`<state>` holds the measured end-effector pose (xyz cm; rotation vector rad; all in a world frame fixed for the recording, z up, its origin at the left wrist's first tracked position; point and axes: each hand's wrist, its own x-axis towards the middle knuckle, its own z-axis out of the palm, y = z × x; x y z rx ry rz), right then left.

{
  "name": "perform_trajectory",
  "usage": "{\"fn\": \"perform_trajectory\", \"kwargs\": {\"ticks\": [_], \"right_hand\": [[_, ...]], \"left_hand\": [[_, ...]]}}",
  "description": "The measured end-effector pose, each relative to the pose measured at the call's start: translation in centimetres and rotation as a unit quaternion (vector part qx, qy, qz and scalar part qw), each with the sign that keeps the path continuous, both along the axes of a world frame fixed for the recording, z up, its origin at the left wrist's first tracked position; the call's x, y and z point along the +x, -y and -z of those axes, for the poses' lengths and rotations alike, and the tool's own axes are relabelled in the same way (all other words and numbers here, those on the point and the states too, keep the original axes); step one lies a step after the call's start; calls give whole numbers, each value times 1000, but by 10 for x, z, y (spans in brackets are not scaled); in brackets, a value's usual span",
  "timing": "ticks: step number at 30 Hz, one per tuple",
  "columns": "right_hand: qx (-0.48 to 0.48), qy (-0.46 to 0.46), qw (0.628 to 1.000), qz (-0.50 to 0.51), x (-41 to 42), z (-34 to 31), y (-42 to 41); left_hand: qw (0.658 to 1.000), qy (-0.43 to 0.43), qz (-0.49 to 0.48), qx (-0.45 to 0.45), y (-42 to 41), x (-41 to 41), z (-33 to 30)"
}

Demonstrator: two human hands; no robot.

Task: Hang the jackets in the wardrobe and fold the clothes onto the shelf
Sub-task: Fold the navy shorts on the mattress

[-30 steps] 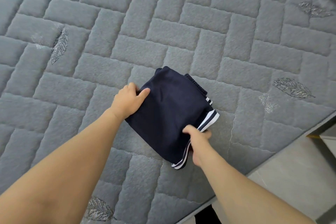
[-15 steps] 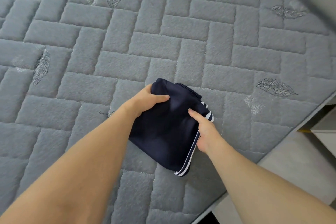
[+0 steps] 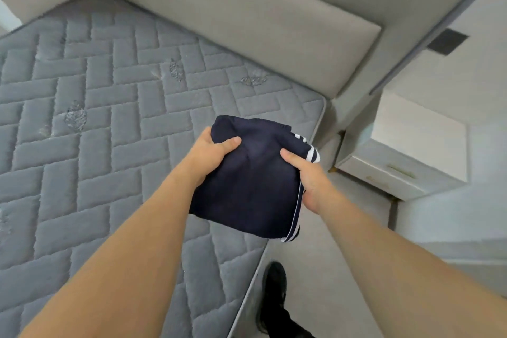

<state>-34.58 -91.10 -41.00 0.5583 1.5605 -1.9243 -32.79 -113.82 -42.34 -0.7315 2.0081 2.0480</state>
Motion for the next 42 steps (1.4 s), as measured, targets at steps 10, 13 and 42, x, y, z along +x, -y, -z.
{"fn": "perform_trajectory", "kwargs": {"ticks": [10,13,42], "right_hand": [[35,-164,970,177,5,-191,-237],[48,-200,952,227,15,-230,-315],[249,-336,575,703,328,-474,-699]], "left_hand": [[981,-146,129,-3,-251,-64,-196],[966,-182,183,0,-336,-76,-238],[643,-305,679,179,-894,91,-505]]}}
